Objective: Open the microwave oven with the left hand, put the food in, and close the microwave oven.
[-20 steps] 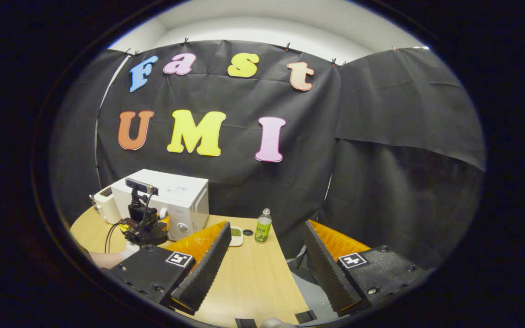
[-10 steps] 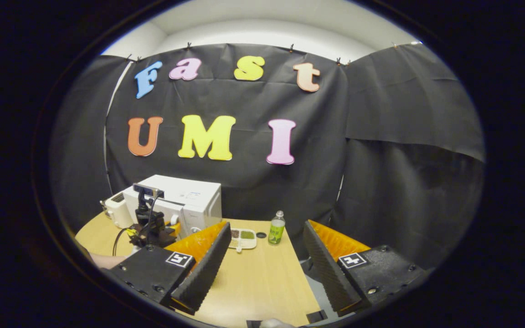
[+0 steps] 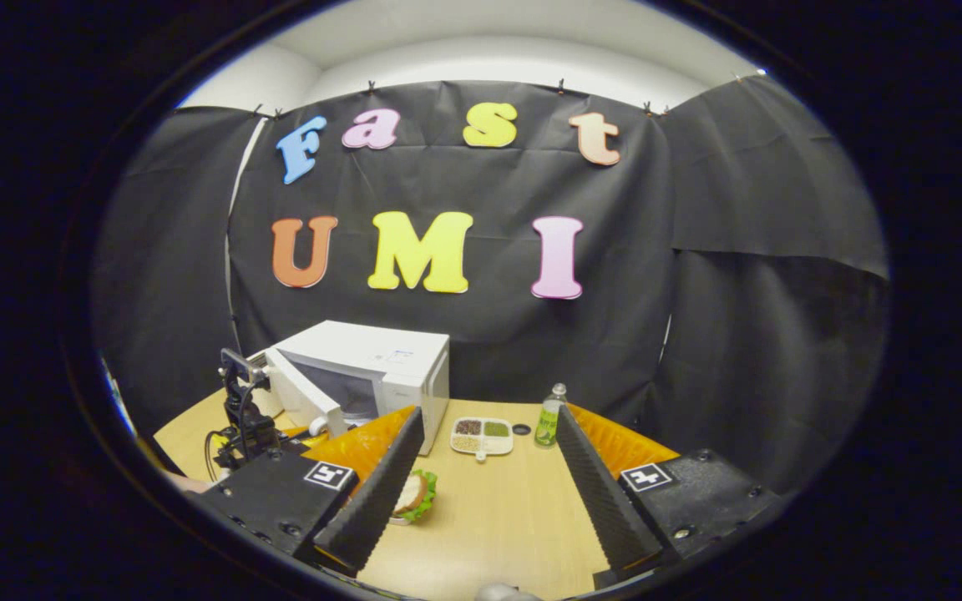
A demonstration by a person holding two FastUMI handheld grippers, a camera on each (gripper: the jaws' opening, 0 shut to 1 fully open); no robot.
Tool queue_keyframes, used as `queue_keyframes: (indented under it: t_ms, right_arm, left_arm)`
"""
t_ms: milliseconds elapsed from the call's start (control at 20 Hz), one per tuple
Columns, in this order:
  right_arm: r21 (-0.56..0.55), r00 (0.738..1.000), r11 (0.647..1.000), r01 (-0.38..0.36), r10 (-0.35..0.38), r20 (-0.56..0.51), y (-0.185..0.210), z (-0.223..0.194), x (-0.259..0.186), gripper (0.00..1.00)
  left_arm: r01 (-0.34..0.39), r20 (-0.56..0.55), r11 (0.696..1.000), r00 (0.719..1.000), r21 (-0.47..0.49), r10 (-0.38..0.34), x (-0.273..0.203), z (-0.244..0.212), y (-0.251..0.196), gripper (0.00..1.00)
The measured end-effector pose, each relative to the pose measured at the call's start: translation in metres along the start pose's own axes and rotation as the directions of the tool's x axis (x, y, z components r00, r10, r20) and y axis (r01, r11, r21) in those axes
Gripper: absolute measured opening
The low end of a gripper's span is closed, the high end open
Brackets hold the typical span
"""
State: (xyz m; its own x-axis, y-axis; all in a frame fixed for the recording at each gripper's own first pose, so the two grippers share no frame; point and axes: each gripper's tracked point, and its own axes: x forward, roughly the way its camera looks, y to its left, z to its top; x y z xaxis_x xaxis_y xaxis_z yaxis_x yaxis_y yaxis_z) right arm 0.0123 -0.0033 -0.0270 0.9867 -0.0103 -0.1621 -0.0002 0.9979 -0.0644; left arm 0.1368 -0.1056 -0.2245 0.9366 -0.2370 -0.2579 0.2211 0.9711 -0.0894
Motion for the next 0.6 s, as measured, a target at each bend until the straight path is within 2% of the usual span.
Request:
queue_keyframes:
  t_ms: [100,150,200,250,300,350,400,450,500,550,600]
  right_arm:
    - [0.004,1.000,1.000,-0.028,0.028,0.005,0.012,-0.001,-0.002,0.97]
    - [0.003,0.999,0.999,-0.039,0.039,0.005,0.016,-0.002,-0.003,0.97]
    - [0.003,0.999,0.999,-0.049,0.049,0.007,0.020,-0.003,-0.005,0.96]
    - [0.004,0.998,0.998,-0.056,0.056,0.008,0.023,-0.004,-0.007,0.97]
    - [0.007,0.998,0.998,-0.062,0.062,0.011,0.025,-0.005,-0.009,0.97]
    - [0.009,0.998,0.998,-0.067,0.067,0.009,0.028,-0.006,-0.010,0.96]
    - [0.011,0.997,0.997,-0.072,0.072,0.010,0.031,-0.008,-0.011,0.96]
    - [0.014,0.997,0.997,-0.074,0.074,0.007,0.033,-0.009,-0.011,0.97]
    - [0.016,0.997,0.997,-0.081,0.081,0.003,0.037,-0.011,-0.010,0.96]
    - [0.017,0.996,0.996,-0.086,0.086,0.002,0.040,-0.013,-0.011,1.00]
    - [0.020,0.996,0.995,-0.093,0.093,0.002,0.045,-0.013,-0.011,0.97]
  left_arm:
    - [-0.017,0.003,1.000,1.000,-0.015,0.017,-0.015,-0.005,0.011,0.19]
    - [-0.024,-0.003,0.999,1.000,-0.025,0.024,-0.021,-0.007,0.018,0.27]
    - [-0.033,-0.016,0.999,0.999,-0.033,0.033,-0.026,-0.010,0.026,0.27]
    - [-0.043,-0.021,0.998,0.999,-0.038,0.043,-0.030,-0.011,0.033,0.49]
    - [-0.057,-0.027,0.998,0.998,-0.037,0.056,-0.034,-0.013,0.041,0.67]
    - [-0.068,-0.033,0.997,0.997,-0.040,0.066,-0.040,-0.012,0.047,0.80]
    - [-0.069,-0.035,0.997,0.997,-0.045,0.067,-0.043,-0.015,0.052,0.79]
    - [-0.073,-0.040,0.996,0.997,-0.051,0.071,-0.048,-0.016,0.055,0.98]
    - [-0.078,-0.038,0.996,0.996,-0.048,0.077,-0.055,-0.017,0.058,0.98]
    - [-0.087,-0.039,0.996,0.996,-0.036,0.086,-0.060,-0.018,0.062,0.98]
    - [-0.095,-0.037,0.995,0.995,-0.022,0.094,-0.068,-0.018,0.068,0.98]
